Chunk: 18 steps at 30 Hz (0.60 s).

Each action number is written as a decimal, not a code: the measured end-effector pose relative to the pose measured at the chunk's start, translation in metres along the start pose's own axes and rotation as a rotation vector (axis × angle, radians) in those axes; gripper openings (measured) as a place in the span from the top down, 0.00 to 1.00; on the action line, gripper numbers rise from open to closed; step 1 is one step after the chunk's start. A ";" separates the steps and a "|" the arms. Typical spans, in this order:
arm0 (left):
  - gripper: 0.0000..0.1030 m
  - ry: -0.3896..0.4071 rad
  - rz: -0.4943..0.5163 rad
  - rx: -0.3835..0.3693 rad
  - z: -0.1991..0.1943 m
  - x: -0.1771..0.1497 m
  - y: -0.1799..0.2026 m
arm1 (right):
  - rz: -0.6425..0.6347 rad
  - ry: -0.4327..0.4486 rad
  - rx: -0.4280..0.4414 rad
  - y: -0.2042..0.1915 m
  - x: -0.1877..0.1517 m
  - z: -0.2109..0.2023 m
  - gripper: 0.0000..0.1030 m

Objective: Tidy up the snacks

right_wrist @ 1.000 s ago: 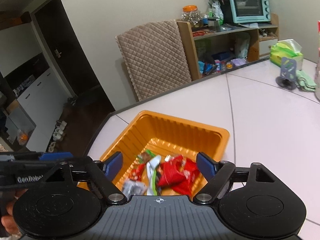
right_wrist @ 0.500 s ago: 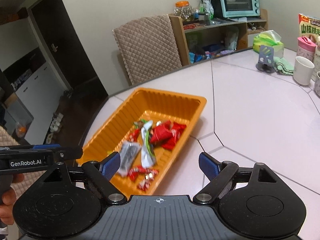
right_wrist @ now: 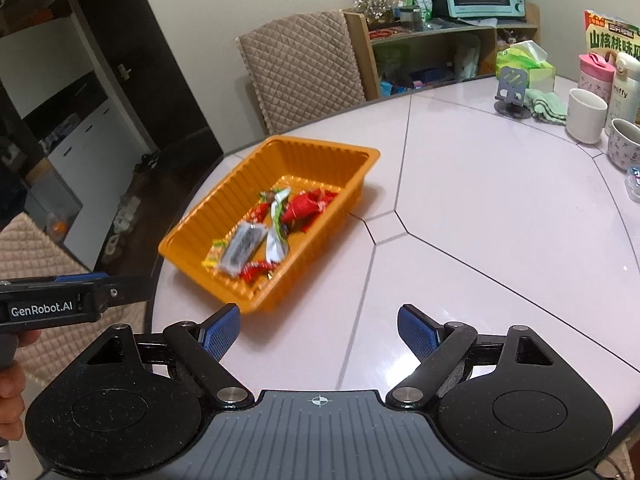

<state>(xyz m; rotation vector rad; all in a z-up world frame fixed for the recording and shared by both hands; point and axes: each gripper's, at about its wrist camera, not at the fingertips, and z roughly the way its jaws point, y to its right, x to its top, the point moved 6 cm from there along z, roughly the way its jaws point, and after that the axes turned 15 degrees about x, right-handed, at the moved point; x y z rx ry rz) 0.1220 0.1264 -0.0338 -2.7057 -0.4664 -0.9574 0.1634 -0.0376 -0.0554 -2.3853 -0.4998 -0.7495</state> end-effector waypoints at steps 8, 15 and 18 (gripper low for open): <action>0.36 -0.011 -0.002 0.007 -0.037 -0.039 0.046 | -0.019 -0.018 0.010 0.021 -0.028 -0.050 0.17; 0.35 -0.025 -0.010 0.014 -0.063 -0.073 0.077 | -0.037 -0.041 0.022 0.032 -0.052 -0.083 0.17; 0.35 -0.031 -0.014 0.016 -0.072 -0.086 0.088 | -0.043 -0.056 0.025 0.038 -0.061 -0.092 0.17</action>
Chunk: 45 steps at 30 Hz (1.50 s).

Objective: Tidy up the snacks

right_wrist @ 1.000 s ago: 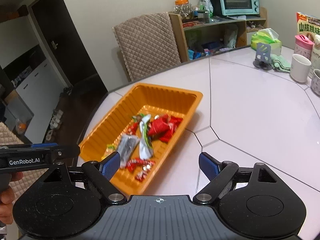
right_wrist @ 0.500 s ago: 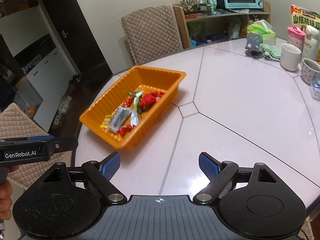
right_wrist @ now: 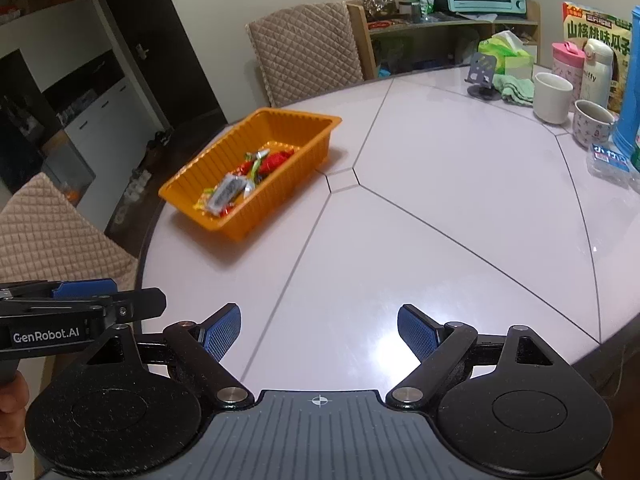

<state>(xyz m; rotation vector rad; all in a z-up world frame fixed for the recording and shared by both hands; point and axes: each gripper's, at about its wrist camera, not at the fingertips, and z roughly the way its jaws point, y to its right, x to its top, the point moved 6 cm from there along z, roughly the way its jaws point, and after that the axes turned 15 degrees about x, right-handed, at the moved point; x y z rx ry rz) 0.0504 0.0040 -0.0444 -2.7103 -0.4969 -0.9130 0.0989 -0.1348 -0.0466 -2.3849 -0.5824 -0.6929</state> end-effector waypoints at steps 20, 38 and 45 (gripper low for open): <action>0.34 -0.004 -0.001 0.010 -0.026 -0.033 0.034 | -0.025 -0.013 0.016 0.016 -0.025 -0.033 0.17; 0.34 0.002 0.003 0.014 -0.024 -0.030 0.043 | -0.018 -0.010 0.018 0.027 -0.024 -0.037 0.17; 0.34 0.001 0.009 0.012 -0.022 -0.028 0.046 | -0.011 -0.008 0.016 0.030 -0.024 -0.037 0.17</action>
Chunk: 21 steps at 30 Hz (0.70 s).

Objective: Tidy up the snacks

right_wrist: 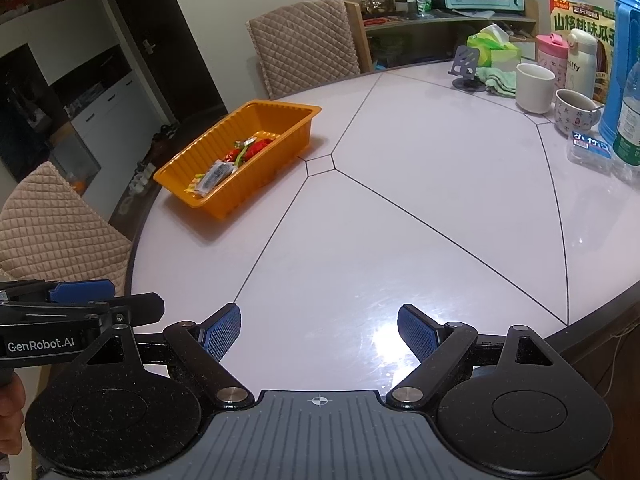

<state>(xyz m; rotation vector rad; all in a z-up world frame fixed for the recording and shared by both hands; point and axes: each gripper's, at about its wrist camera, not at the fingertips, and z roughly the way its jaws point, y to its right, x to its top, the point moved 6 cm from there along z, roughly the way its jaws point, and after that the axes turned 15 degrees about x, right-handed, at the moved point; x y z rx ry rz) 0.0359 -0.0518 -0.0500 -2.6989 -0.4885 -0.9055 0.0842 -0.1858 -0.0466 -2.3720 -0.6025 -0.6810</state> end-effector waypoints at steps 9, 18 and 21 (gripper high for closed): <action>0.34 0.000 0.003 -0.002 0.001 0.001 0.001 | 0.002 0.000 0.000 0.002 0.000 0.000 0.17; 0.34 -0.001 -0.003 0.000 0.001 -0.001 -0.002 | -0.002 -0.002 0.001 0.001 0.001 0.002 0.17; 0.34 -0.002 -0.004 0.001 0.001 -0.001 -0.002 | -0.002 -0.002 0.002 0.001 0.001 0.002 0.17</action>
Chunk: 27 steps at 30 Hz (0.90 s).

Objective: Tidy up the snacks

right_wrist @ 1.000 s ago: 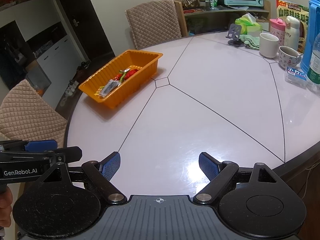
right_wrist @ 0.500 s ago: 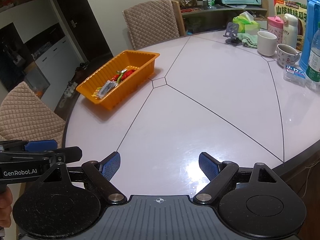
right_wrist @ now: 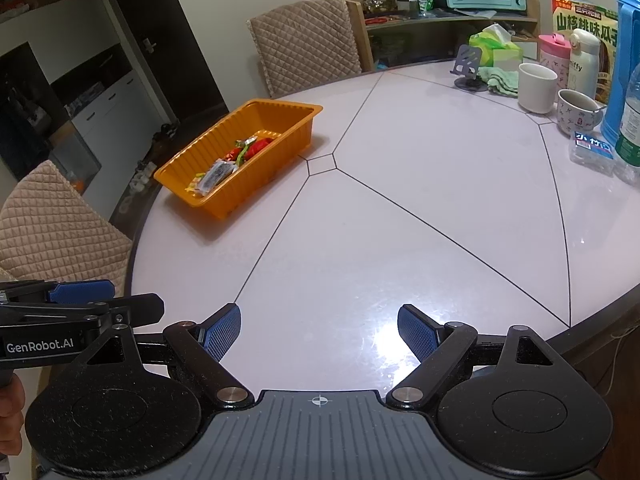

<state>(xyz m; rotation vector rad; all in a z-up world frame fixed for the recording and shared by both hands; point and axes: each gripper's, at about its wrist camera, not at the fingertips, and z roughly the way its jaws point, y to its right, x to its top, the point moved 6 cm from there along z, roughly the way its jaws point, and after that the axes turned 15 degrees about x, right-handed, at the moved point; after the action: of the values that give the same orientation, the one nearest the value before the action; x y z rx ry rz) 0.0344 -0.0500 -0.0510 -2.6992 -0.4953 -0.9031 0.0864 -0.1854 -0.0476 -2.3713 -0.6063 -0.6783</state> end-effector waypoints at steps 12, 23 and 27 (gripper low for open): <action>0.34 0.000 0.001 -0.001 0.000 0.000 0.000 | -0.001 -0.002 0.002 -0.001 0.000 0.002 0.17; 0.34 -0.003 0.002 0.001 0.001 0.000 0.000 | 0.000 -0.005 0.001 0.000 0.000 0.004 0.17; 0.34 -0.004 0.001 0.003 0.001 0.000 0.000 | 0.000 -0.005 0.002 0.000 0.000 0.005 0.17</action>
<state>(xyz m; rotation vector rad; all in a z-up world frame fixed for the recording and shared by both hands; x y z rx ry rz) 0.0352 -0.0498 -0.0519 -2.6991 -0.4964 -0.8958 0.0880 -0.1822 -0.0508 -2.3718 -0.6096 -0.6713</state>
